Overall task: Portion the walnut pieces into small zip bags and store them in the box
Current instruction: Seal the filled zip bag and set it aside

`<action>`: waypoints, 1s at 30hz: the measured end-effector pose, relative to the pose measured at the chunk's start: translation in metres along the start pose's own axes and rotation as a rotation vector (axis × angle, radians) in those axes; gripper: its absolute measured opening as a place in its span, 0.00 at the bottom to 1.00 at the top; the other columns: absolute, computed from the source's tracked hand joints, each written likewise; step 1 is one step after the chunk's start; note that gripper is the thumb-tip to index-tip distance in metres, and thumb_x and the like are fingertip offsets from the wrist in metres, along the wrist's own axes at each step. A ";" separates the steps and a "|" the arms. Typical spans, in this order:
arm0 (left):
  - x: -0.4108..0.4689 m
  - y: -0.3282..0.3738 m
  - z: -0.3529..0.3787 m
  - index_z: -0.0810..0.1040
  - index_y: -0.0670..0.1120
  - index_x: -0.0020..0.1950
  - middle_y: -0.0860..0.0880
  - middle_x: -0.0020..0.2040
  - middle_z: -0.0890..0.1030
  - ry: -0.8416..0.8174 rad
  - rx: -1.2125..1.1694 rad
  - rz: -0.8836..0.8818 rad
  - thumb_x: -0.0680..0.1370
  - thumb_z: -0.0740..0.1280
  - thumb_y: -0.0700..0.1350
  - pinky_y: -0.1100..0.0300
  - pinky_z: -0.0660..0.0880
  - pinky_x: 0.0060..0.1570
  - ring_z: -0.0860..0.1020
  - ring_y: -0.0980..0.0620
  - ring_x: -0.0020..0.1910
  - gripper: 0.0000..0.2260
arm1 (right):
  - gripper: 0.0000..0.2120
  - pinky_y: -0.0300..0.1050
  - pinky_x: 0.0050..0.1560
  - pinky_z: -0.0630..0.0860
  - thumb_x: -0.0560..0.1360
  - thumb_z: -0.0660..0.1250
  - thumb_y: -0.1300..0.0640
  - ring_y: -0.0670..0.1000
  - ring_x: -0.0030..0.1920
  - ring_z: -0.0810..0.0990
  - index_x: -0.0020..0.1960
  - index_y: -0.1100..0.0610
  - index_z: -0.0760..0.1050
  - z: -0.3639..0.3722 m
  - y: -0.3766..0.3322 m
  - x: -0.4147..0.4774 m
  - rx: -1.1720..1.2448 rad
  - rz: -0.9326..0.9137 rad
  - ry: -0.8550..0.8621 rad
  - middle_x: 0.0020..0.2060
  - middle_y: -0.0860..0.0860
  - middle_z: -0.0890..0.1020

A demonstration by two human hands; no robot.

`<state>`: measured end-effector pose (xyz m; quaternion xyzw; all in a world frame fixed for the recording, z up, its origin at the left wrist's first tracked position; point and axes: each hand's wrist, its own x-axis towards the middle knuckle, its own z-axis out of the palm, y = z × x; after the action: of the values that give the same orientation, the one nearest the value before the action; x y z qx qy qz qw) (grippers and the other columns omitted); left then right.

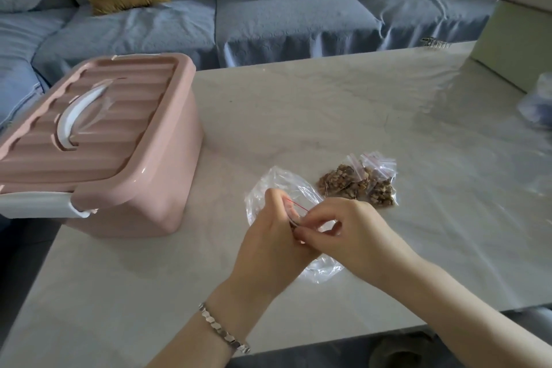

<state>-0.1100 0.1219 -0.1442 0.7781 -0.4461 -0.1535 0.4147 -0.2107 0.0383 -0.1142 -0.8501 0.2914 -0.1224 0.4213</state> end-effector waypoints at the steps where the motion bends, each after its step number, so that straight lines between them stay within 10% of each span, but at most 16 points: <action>1: 0.000 -0.001 0.000 0.60 0.51 0.42 0.52 0.37 0.75 -0.008 -0.012 0.002 0.60 0.65 0.66 0.66 0.69 0.30 0.75 0.53 0.35 0.25 | 0.04 0.32 0.42 0.73 0.70 0.70 0.50 0.39 0.41 0.77 0.40 0.48 0.83 0.001 0.001 0.000 0.009 -0.008 0.010 0.38 0.42 0.82; 6: -0.004 -0.019 -0.003 0.59 0.55 0.58 0.64 0.53 0.63 -0.050 0.035 0.015 0.64 0.70 0.62 0.75 0.66 0.49 0.63 0.63 0.55 0.30 | 0.05 0.27 0.39 0.73 0.69 0.73 0.60 0.39 0.37 0.80 0.40 0.49 0.83 -0.022 0.023 0.004 0.028 0.011 0.147 0.33 0.37 0.82; 12: -0.008 -0.040 -0.008 0.57 0.45 0.69 0.57 0.58 0.55 0.049 0.173 -0.091 0.73 0.64 0.61 0.59 0.59 0.64 0.51 0.65 0.55 0.33 | 0.09 0.34 0.38 0.71 0.69 0.72 0.63 0.52 0.36 0.79 0.38 0.49 0.80 -0.065 0.079 0.036 -0.053 0.122 0.328 0.34 0.51 0.83; 16: -0.012 -0.045 -0.002 0.55 0.46 0.72 0.49 0.69 0.60 0.005 0.121 -0.247 0.74 0.68 0.52 0.67 0.59 0.56 0.60 0.53 0.68 0.33 | 0.03 0.26 0.34 0.67 0.70 0.71 0.64 0.52 0.36 0.77 0.42 0.57 0.82 -0.051 0.106 0.063 -0.100 0.193 0.302 0.34 0.53 0.81; 30: -0.013 -0.042 0.002 0.55 0.51 0.72 0.52 0.69 0.62 -0.016 0.129 -0.276 0.75 0.67 0.53 0.67 0.62 0.47 0.67 0.55 0.65 0.30 | 0.05 0.36 0.39 0.66 0.70 0.72 0.60 0.51 0.38 0.73 0.45 0.56 0.78 -0.048 0.128 0.035 -0.186 0.132 0.581 0.40 0.51 0.76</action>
<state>-0.0946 0.1430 -0.1803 0.8559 -0.3470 -0.1862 0.3353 -0.2548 -0.0744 -0.1872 -0.7937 0.4641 -0.3054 0.2476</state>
